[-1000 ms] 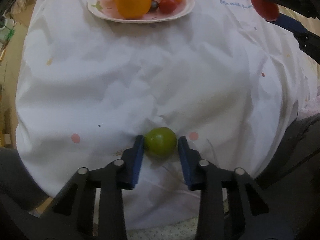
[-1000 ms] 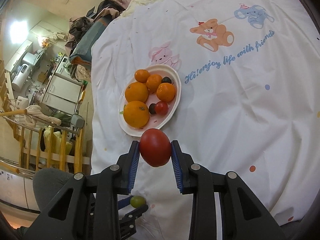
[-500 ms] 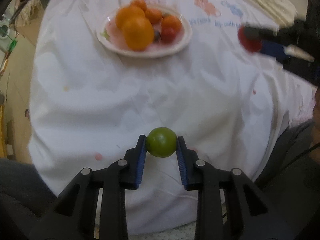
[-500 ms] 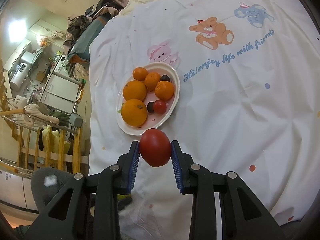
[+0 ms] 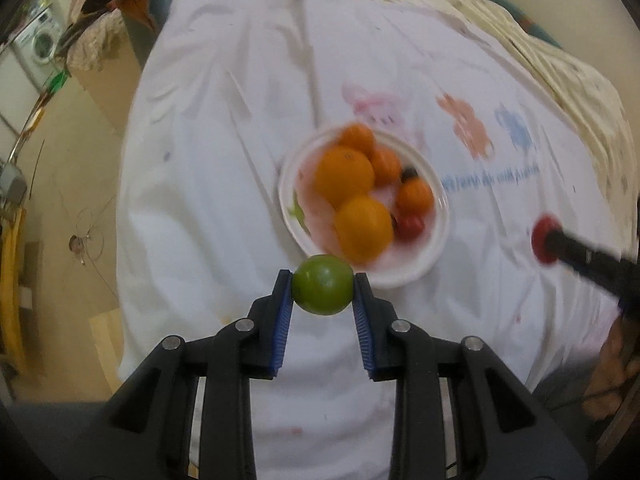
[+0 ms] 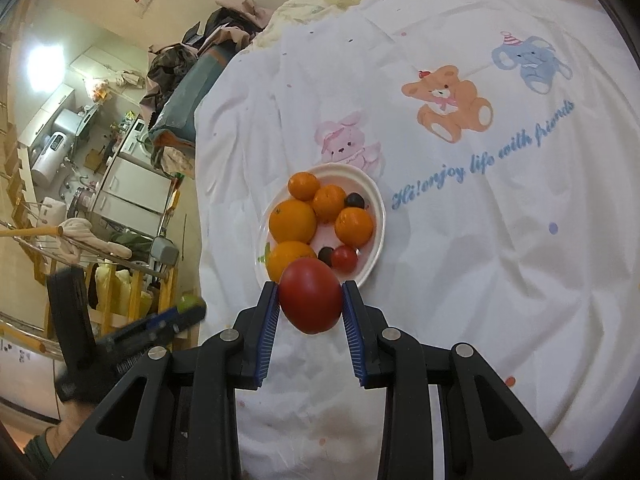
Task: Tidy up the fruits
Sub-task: 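Carry the lime and tomato onto the pink plate and open both tools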
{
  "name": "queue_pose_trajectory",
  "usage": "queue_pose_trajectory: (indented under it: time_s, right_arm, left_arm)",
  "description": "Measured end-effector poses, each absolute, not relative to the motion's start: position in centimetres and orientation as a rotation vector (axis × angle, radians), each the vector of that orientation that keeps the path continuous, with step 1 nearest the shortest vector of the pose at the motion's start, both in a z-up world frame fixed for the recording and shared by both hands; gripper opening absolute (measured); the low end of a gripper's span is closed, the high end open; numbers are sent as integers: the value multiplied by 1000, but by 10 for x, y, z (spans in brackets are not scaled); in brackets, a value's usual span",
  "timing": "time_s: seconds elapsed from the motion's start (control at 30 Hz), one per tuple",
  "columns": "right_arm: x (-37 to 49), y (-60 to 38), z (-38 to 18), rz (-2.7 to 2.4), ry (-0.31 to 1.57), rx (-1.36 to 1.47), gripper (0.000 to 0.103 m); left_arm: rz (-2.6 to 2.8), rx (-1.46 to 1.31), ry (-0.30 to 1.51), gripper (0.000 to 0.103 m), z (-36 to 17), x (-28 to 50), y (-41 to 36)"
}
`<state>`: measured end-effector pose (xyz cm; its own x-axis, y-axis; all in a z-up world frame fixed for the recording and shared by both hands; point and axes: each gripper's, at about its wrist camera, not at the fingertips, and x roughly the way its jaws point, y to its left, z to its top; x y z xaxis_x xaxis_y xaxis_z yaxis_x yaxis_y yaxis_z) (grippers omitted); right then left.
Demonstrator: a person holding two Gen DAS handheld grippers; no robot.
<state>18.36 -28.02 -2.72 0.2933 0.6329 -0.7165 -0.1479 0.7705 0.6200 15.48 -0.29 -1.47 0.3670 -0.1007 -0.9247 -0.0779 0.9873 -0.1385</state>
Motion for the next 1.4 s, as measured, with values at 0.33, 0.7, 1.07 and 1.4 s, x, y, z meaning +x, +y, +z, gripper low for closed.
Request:
queue_pose_trajectory:
  time_s: [0.33,0.7,1.07,1.4]
  right_arm:
    - [228,-257,-64,538,1257,499,34]
    - [235,-221,-132,580,1409,501,34]
    - [234,-218,-129,628,1387,540,36]
    - [239,-227,-121,607,1356,561,43]
  left_arm:
    - [45,-263,1221,26,-52,220,17]
    - [46,-294,1289,26,-98,235,16]
    - [32,-335,1330,26,-106,241,12]
    - [15,-335,1350,34,-106,242,7]
